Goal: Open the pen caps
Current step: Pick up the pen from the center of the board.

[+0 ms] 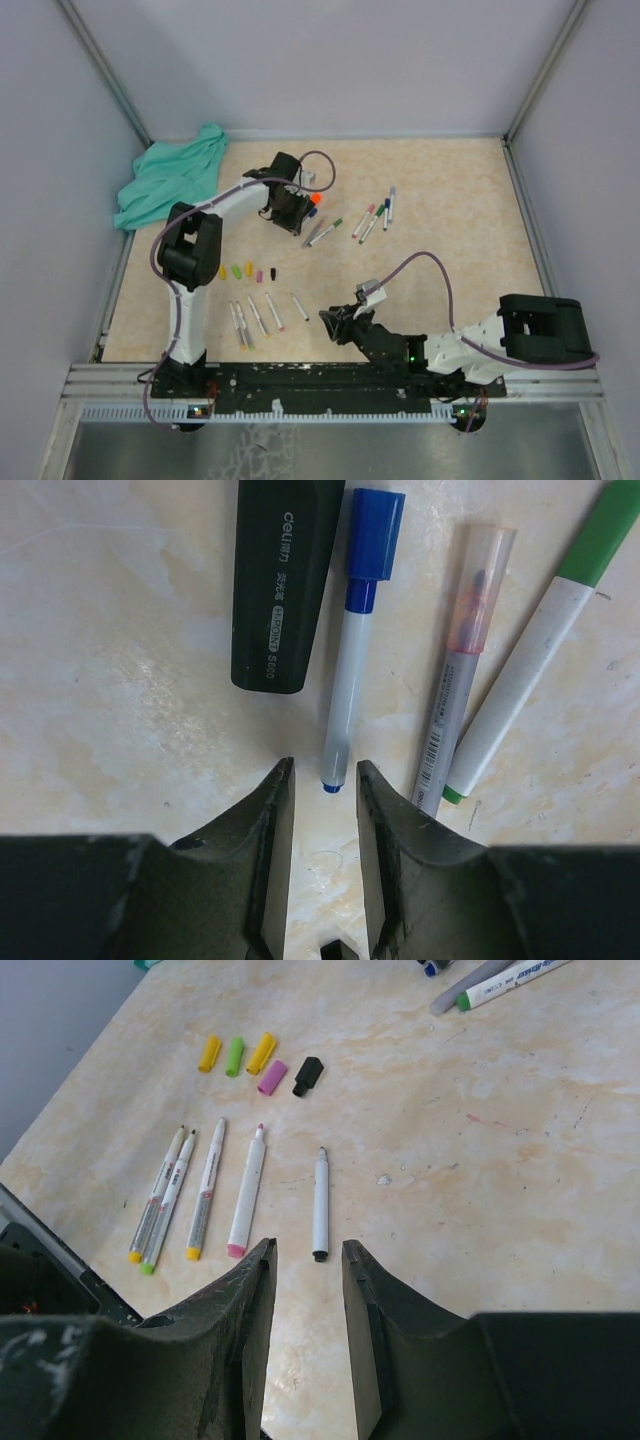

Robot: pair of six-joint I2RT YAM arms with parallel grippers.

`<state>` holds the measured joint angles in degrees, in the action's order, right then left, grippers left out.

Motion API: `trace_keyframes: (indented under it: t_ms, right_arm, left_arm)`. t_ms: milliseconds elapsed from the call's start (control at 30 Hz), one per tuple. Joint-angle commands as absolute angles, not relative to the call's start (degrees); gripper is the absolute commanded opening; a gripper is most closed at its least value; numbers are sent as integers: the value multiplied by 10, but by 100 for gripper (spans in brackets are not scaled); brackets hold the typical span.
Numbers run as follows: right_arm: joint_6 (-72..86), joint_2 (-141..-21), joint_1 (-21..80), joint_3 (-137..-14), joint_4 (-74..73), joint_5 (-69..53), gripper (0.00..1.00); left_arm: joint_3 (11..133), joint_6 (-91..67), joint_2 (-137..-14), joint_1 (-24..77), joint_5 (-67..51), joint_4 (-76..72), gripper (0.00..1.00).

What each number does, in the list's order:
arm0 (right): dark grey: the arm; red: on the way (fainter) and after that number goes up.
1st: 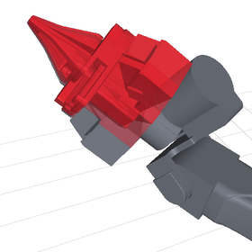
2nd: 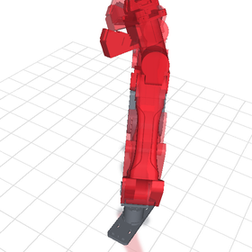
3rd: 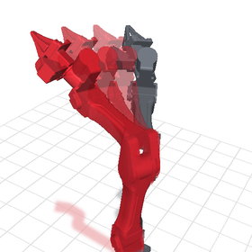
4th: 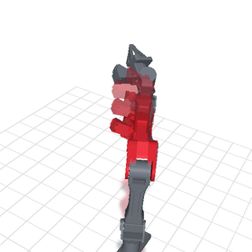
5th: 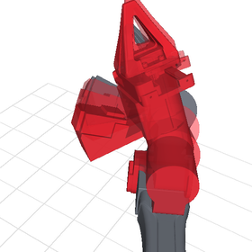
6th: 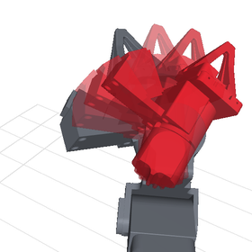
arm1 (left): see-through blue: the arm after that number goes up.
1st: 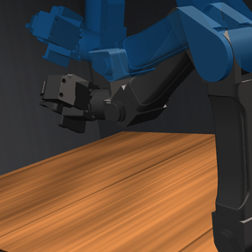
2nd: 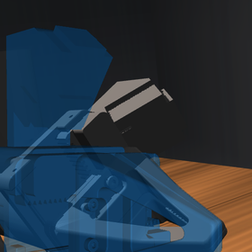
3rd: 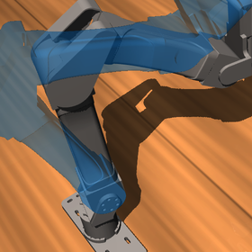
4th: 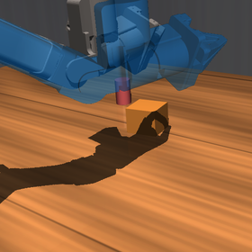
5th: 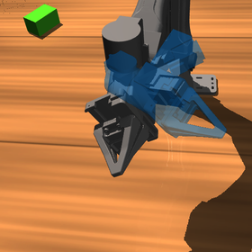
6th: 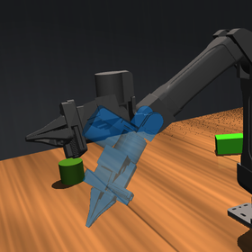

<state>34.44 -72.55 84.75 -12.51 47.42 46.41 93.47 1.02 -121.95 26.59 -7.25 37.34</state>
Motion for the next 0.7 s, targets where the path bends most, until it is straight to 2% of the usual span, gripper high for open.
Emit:
trace_keyframes:
  t_ms: [0, 367, 567, 667]
  right_arm:
    - [335, -728, 855, -140, 510, 489, 33]
    - [335, -725, 855, -137, 512, 490, 33]
    - [335, -726, 855, -137, 511, 490, 33]
    - [335, -724, 854, -137, 511, 490, 33]
  left_arm:
    - [955, 4, -1231, 270, -66, 381, 35]
    - [958, 10, -1245, 285, -24, 391, 27]
    - [960, 12, -1246, 288, -30, 394, 26]
    - [963, 14, -1247, 290, -27, 400, 19]
